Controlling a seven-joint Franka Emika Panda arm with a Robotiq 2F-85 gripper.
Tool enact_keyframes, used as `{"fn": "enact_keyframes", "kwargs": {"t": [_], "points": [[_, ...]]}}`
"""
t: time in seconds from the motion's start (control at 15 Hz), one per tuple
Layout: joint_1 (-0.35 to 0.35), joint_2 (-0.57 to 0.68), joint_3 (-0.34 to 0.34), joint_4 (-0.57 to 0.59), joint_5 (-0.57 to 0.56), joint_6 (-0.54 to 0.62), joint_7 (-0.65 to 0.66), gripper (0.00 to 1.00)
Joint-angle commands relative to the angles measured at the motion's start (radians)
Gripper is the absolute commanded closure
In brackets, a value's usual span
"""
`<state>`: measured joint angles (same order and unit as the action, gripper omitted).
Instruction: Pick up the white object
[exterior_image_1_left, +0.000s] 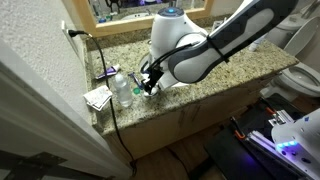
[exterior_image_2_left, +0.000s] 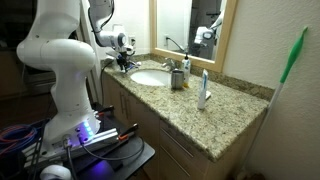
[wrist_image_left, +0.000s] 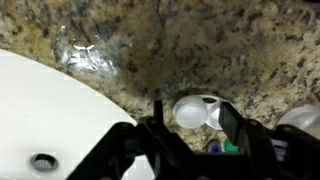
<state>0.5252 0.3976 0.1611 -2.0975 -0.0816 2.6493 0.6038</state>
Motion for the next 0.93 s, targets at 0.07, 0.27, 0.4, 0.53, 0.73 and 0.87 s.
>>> {"fn": "enact_keyframes", "kwargs": {"t": [0.07,0.27,0.4,0.53,0.73,0.87], "points": [[0.001,-0.011,-0.002,-0.007,-0.007,0.0,0.008,0.03],[0.005,-0.016,-0.008,-0.01,-0.012,-0.001,0.02,0.0],[-0.004,-0.002,0.003,0.0,-0.001,-0.001,0.001,0.0],[-0.004,-0.003,0.004,-0.002,-0.001,0.004,0.001,0.0],[0.007,-0.017,-0.005,-0.007,-0.016,-0.003,0.017,0.0],[-0.003,-0.002,0.003,0.0,-0.003,-0.001,0.001,0.0]]}}
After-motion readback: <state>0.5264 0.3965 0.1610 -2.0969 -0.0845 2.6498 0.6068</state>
